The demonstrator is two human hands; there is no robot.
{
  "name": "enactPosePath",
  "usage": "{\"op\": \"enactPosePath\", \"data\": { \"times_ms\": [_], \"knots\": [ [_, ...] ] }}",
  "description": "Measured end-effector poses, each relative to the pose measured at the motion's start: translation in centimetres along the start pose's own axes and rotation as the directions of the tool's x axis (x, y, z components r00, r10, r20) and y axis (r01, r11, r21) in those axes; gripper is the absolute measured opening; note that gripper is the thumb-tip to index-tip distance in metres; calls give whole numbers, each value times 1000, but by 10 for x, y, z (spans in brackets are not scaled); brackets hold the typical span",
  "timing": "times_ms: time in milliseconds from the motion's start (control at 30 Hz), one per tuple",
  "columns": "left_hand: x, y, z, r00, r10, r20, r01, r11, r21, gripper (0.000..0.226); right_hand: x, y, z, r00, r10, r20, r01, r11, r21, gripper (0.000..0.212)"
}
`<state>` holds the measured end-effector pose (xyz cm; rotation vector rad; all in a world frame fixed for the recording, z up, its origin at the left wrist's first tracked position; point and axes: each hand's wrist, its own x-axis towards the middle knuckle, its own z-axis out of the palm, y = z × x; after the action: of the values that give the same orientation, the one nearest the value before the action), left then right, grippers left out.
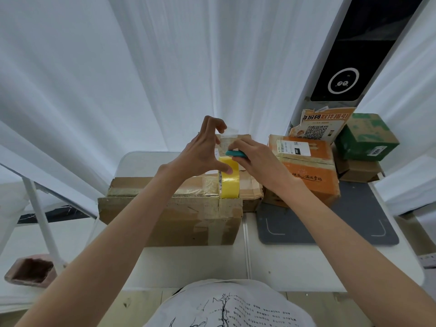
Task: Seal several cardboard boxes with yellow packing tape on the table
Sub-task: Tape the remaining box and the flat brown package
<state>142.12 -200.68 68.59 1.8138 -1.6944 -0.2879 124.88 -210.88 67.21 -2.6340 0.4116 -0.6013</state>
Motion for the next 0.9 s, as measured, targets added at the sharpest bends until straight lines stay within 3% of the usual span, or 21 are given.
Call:
{"op": "enactPosePath", "data": {
  "times_ms": [900],
  "knots": [
    [8, 5, 5, 998, 19, 64, -16, 998, -59, 96, 5, 1, -4, 998, 26, 50, -23, 999, -42, 19]
  ]
}}
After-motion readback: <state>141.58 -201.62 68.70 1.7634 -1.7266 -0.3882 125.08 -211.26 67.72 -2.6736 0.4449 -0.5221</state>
